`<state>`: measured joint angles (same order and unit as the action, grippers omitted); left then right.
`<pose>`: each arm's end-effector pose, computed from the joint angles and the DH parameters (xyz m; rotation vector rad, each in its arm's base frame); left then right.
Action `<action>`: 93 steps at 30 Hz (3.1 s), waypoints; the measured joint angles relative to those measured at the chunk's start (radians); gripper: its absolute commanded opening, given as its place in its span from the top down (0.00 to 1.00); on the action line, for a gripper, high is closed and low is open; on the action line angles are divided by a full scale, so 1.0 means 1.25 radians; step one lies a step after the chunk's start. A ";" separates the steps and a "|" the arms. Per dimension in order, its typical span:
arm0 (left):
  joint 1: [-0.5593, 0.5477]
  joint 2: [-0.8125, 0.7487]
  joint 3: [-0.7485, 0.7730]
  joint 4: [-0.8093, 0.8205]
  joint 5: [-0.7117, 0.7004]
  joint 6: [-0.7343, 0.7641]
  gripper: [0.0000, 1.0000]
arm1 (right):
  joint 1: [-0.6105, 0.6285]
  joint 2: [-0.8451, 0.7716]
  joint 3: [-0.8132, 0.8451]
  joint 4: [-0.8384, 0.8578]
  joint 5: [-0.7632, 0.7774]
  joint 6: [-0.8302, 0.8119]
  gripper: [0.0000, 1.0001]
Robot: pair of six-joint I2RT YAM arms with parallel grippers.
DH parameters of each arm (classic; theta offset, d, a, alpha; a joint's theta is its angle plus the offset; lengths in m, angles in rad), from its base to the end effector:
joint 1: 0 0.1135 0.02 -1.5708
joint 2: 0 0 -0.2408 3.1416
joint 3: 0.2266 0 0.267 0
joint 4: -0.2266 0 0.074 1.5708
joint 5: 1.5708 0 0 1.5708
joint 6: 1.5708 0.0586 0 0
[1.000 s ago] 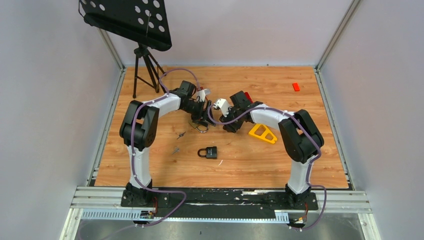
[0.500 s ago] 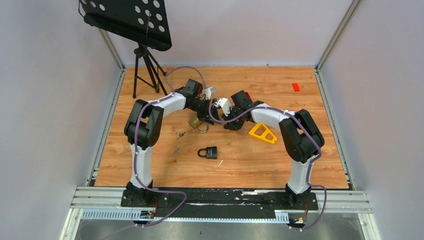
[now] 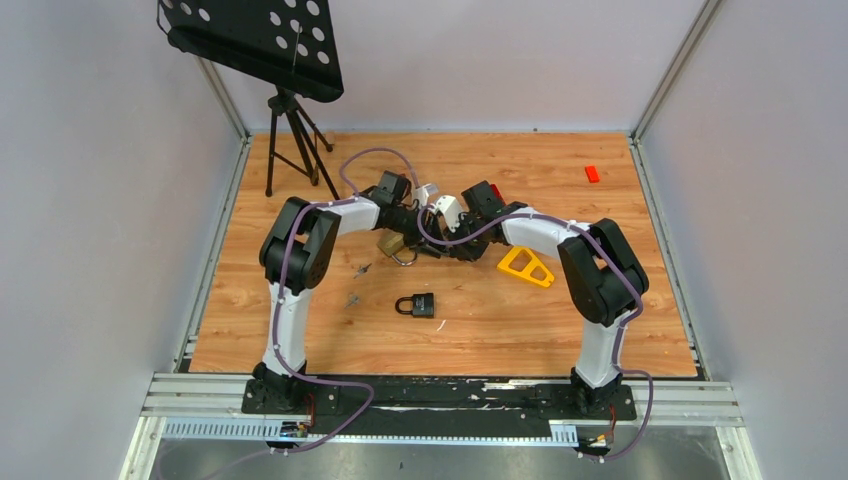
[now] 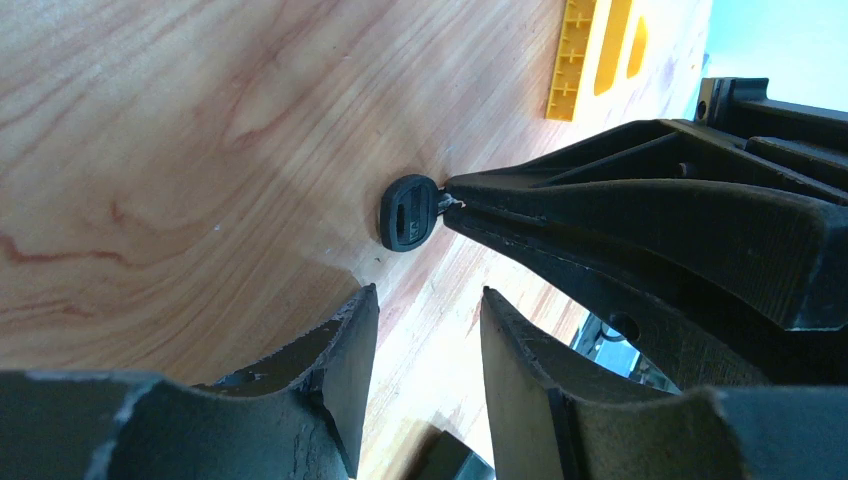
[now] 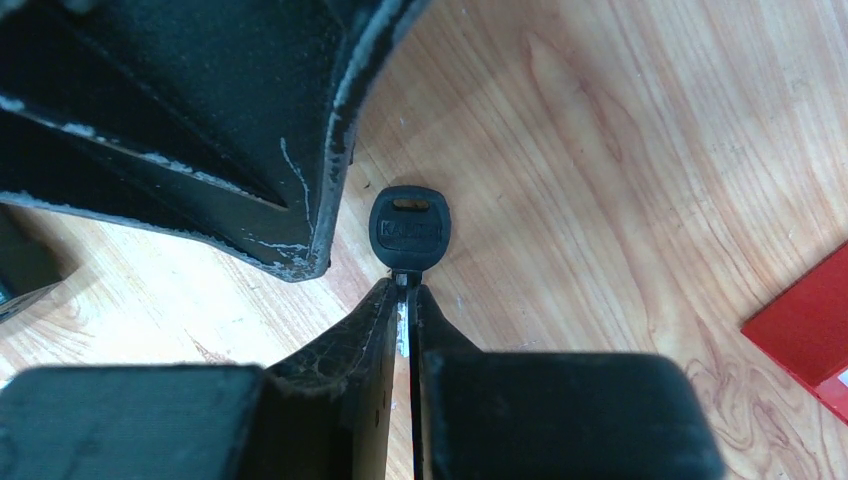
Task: Unlock with the key
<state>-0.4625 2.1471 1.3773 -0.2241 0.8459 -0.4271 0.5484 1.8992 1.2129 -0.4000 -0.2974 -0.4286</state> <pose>0.3754 -0.2362 0.0828 0.3991 2.6318 -1.4090 0.3303 0.2219 0.1079 -1.3272 2.2887 0.4345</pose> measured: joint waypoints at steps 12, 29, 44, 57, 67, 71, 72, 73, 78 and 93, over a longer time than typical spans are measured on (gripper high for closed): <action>0.000 0.016 -0.020 0.091 0.026 -0.069 0.53 | 0.000 -0.001 -0.003 0.007 -0.009 0.007 0.92; 0.001 0.027 -0.020 0.131 0.030 -0.117 0.47 | -0.002 -0.001 -0.003 0.008 -0.020 0.013 0.94; 0.008 0.027 -0.034 0.165 0.035 -0.166 0.45 | -0.005 -0.001 -0.007 0.013 -0.031 0.014 0.96; 0.015 0.027 -0.098 0.304 0.058 -0.289 0.45 | -0.016 -0.001 -0.014 0.020 -0.067 0.038 0.98; 0.009 0.029 -0.119 0.360 0.067 -0.327 0.45 | -0.053 0.003 -0.017 0.027 -0.139 0.083 0.98; -0.002 0.028 -0.120 0.356 0.069 -0.316 0.45 | -0.072 0.009 -0.017 0.034 -0.177 0.100 0.98; -0.003 0.028 -0.120 0.355 0.070 -0.313 0.45 | -0.074 0.010 -0.017 0.034 -0.184 0.103 0.98; -0.004 0.028 -0.120 0.354 0.070 -0.311 0.45 | -0.079 0.011 -0.017 0.034 -0.188 0.106 0.98; -0.007 0.027 -0.120 0.346 0.069 -0.294 0.45 | -0.082 0.011 -0.017 0.034 -0.198 0.111 0.92; -0.014 0.019 -0.111 0.299 0.064 -0.247 0.45 | -0.096 -0.043 -0.038 -0.004 -0.151 0.085 0.72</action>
<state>-0.4801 2.1708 1.2385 0.1501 0.9257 -0.7361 0.4282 1.8454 1.1648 -0.4046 -0.4858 -0.3229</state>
